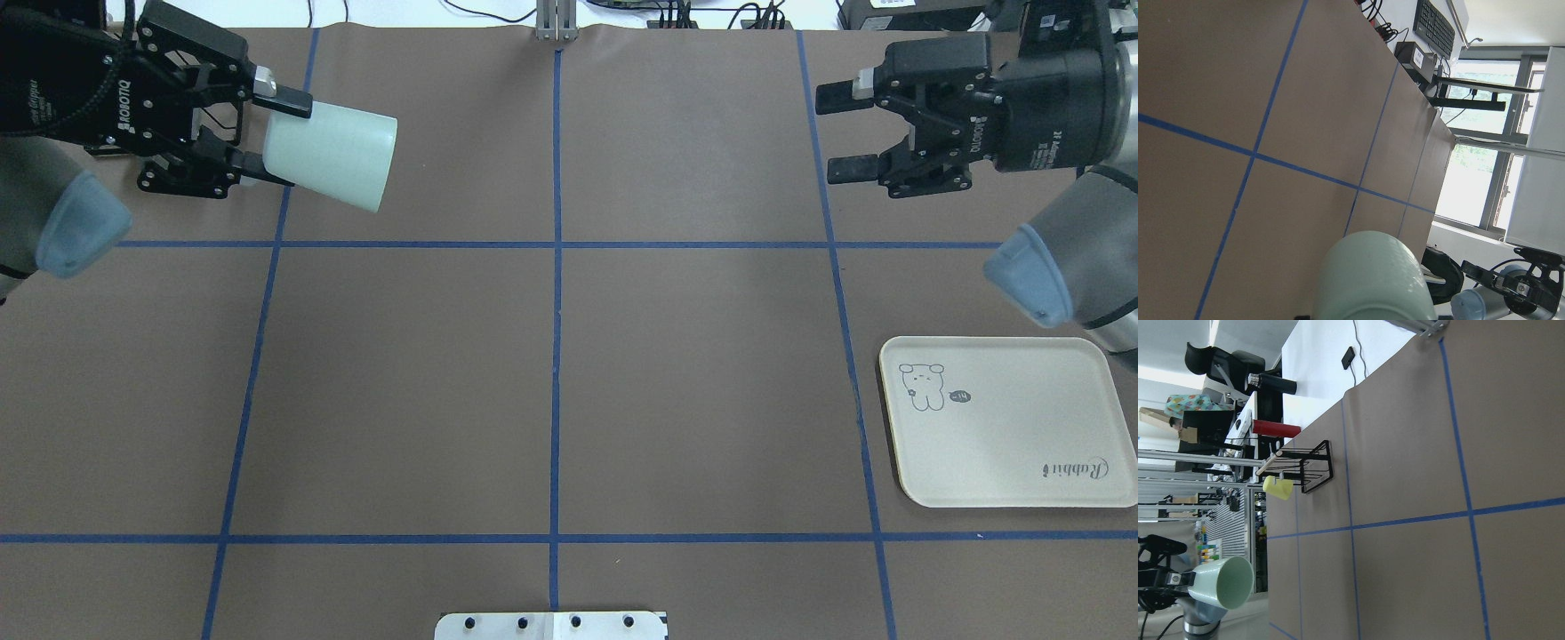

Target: Left arm grabs green cup and hands to right arm on tray

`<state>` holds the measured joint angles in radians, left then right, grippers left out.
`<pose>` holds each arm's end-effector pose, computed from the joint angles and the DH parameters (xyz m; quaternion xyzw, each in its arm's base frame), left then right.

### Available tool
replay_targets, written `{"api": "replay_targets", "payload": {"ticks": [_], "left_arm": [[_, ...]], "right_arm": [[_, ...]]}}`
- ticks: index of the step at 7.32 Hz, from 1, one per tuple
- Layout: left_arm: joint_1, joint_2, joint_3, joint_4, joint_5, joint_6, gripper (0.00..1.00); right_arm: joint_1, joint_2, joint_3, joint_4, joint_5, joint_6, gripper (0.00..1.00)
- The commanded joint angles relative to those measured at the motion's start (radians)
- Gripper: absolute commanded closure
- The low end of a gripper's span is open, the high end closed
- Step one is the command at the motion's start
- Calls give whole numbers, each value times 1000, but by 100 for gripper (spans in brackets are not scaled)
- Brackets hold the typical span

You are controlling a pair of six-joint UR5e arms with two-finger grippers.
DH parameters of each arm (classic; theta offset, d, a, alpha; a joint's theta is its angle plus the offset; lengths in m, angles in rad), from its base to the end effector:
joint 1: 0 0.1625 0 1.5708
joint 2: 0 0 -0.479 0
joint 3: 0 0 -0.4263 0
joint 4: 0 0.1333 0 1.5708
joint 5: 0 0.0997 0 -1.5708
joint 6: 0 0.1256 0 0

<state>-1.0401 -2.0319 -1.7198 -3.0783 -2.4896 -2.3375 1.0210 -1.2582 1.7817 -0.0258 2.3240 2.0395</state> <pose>0.2626 -0.5135 0.2224 -0.1087 0.8037 -0.1056 0.5754 -0.2467 -0.4932 0.2738 0.0371 -0.8202 0.0898 0.5637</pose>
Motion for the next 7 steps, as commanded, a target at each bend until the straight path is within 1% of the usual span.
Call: {"api": "replay_targets", "payload": {"ticks": [1, 2, 3, 4, 5, 7], "left_arm": [[79, -1, -35, -100, 124, -148, 100], [122, 1, -34, -178, 220, -214, 100], [168, 1, -34, -215, 280, -241, 100], [185, 1, -34, -217, 300, -243, 100], [192, 1, -20, -217, 302, -243, 100], [221, 1, -3, -215, 301, -234, 100]], "right_arm": [[-119, -3, 1, 202, -153, 119, 0], [-175, -3, 7, 257, -234, 136, 0], [-271, -4, 5, 350, -402, 160, 0], [-370, -15, -2, 445, -548, 160, 0], [-424, -14, 2, 464, -627, 153, 0], [-449, -9, 5, 458, -627, 153, 0]]}}
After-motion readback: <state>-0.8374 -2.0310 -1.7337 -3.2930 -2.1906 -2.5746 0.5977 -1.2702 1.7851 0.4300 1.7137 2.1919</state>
